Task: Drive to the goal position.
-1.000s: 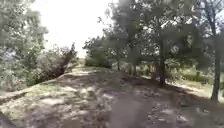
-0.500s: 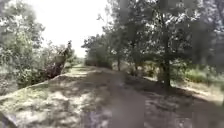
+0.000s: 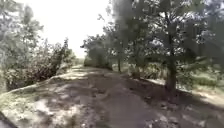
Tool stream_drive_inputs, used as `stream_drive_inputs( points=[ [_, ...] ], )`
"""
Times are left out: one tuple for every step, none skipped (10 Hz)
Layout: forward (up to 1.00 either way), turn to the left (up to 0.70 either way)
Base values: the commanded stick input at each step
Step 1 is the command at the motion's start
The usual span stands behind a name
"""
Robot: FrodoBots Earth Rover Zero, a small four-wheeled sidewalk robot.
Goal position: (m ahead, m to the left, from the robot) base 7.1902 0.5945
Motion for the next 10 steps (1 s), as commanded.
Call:
stream_drive_inputs(
  points=[
    [0.85,0.34],
    [0.85,0.34],
    [0.85,0.21],
    [0.85,0.08],
    [0.85,0.00],
    [0.85,0.31],
    [0.85,0.34],
    [0.85,0.34],
    [0.85,0.18],
    [0.85,0.00]
  ],
)
